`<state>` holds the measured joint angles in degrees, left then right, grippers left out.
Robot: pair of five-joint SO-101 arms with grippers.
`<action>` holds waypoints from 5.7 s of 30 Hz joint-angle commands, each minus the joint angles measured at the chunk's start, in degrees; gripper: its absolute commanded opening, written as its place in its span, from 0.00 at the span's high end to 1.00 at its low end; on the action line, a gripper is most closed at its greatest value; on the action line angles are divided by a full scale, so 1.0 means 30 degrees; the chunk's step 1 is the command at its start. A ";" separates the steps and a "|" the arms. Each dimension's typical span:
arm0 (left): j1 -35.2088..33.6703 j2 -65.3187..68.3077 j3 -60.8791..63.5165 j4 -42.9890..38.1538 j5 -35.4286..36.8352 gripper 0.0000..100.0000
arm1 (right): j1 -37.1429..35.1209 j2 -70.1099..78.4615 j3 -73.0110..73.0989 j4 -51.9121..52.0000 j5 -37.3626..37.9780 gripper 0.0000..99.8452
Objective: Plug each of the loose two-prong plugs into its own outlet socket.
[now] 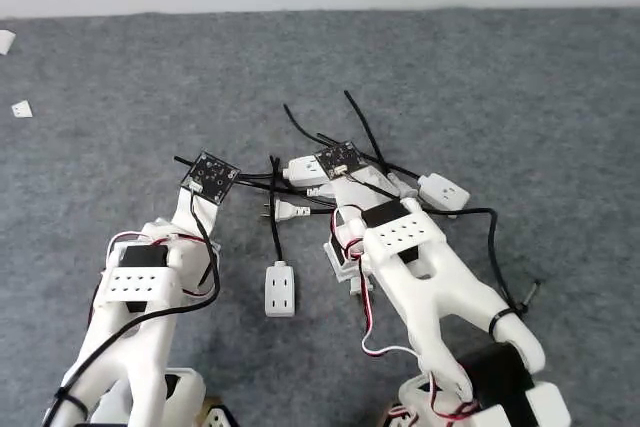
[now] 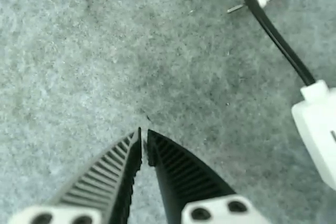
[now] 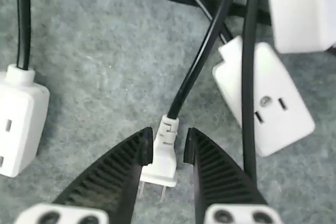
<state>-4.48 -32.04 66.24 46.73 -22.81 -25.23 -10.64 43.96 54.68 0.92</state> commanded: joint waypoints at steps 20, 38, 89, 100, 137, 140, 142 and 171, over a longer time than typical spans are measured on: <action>-0.0176 -0.0498 -0.0132 -0.0381 0.0147 0.99 | 0.0103 0.0864 -0.0147 -0.0923 0.0762 0.90; -0.0176 -0.0498 -0.0132 -0.0381 0.0147 0.99 | 0.0132 0.2359 -0.1172 -0.0249 0.0674 0.90; -0.0176 0.2168 -0.1978 -0.0234 0.1114 0.99 | 0.0103 -0.4615 -0.2872 0.3971 0.0967 0.99; -0.0703 0.7267 -0.6110 0.2549 0.0293 0.99 | -0.5465 -0.9216 -0.5304 0.4938 0.1788 0.99; 0.1495 -0.7004 0.3736 0.0117 -0.1817 0.99 | -0.6462 -0.5289 -0.3282 -0.0103 0.0498 0.99; 0.1201 -0.6623 0.3736 -0.0996 -0.0293 0.99 | -0.6139 -0.5289 -0.3194 -0.0044 -0.0762 0.99; 0.0645 -0.6271 0.3678 -0.2051 0.1436 0.99 | -0.5553 -0.5289 -0.2549 -0.0689 -0.2256 0.99; 0.0117 -0.5773 0.3736 -0.3751 0.3429 0.99 | -0.5905 -0.5289 0.1553 -0.4703 -0.3868 0.99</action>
<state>-3.87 -48.92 78.20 37.05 -11.82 -42.02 -26.29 49.14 41.67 -10.07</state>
